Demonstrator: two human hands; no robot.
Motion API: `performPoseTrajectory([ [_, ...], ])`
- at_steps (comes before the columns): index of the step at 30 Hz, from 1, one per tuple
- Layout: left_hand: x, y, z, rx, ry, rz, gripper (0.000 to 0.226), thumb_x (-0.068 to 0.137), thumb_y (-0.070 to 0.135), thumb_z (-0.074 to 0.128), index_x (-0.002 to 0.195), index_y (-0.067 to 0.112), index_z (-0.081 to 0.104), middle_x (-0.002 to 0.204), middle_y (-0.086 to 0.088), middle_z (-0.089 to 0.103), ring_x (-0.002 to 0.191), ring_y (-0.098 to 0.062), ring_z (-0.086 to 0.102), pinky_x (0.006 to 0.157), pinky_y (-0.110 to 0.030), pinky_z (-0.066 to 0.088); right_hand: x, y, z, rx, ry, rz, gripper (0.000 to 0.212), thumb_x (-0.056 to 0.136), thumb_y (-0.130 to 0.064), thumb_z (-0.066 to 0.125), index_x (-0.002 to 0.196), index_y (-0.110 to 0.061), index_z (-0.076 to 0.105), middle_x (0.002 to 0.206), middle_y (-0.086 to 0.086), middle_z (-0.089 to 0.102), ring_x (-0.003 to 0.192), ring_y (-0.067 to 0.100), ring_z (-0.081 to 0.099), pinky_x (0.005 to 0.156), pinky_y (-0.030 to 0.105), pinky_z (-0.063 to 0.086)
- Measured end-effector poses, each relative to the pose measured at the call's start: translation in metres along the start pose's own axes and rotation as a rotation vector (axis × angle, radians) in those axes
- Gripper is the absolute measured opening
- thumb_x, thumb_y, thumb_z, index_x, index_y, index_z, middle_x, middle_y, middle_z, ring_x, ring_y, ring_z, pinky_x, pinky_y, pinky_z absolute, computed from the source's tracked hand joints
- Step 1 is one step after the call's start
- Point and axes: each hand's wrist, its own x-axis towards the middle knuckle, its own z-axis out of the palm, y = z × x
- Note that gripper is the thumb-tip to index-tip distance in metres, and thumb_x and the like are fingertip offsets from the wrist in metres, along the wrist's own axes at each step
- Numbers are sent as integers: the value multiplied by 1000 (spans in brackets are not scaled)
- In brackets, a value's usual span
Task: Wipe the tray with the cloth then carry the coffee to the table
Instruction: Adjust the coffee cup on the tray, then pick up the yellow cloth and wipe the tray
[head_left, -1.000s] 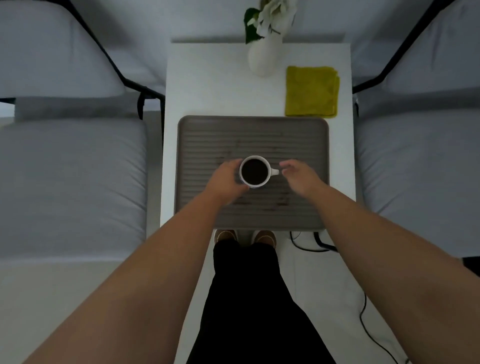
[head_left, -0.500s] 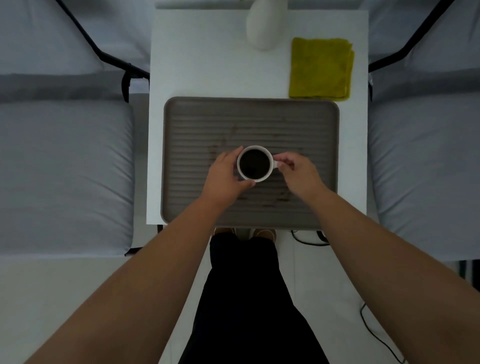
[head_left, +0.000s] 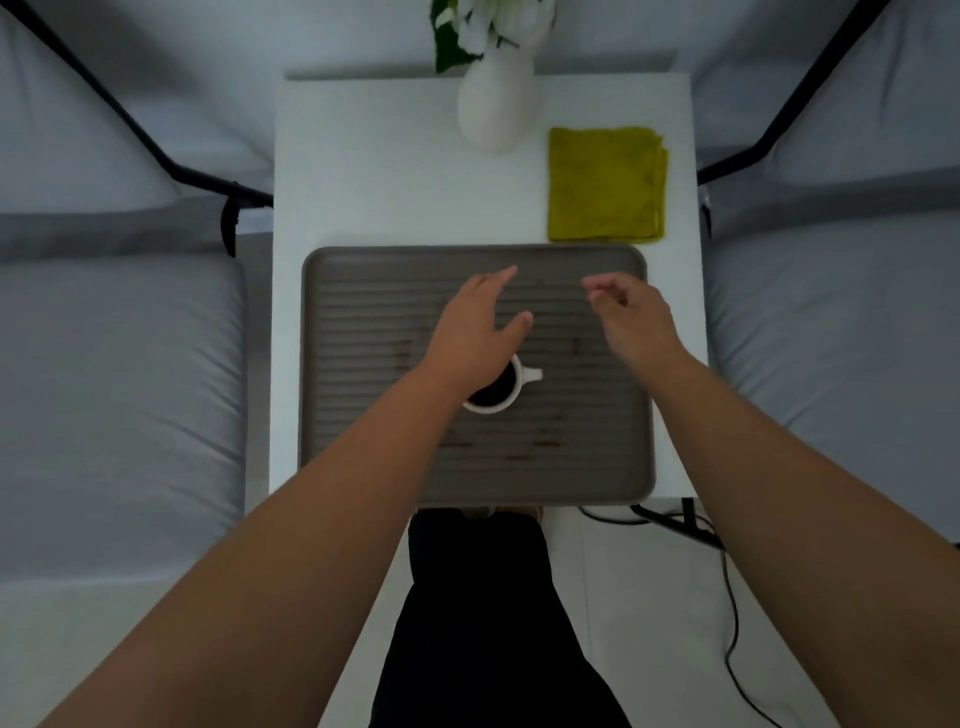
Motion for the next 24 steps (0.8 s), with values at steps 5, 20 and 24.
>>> performPoseTrajectory([
  [5, 59, 24, 3, -77, -34, -86, 57, 93, 30, 57, 145, 16, 38, 146, -6, 46, 135, -19, 40, 110, -26, 27, 50, -8, -25, 65, 145, 101, 25, 92, -15, 46, 110, -21, 63, 107, 3, 64, 88, 14, 57, 74, 24, 45],
  [20, 162, 39, 62, 71, -71, -129, 58, 95, 23, 48, 149, 16, 27, 151, -20, 28, 137, -37, 32, 115, -39, 26, 136, -1, -24, 159, 313, 287, 53, 79, -28, 62, 130, -16, 51, 123, 11, 60, 110, 27, 56, 95, 38, 46],
  [24, 175, 52, 62, -239, 105, -270, 48, 90, 17, 54, 137, 22, 49, 132, -13, 55, 118, -29, 53, 101, -35, 45, 148, -5, -30, 60, 213, 285, 35, 72, -10, 58, 47, -19, 35, 50, -1, 39, 49, 16, 39, 54, 28, 32],
])
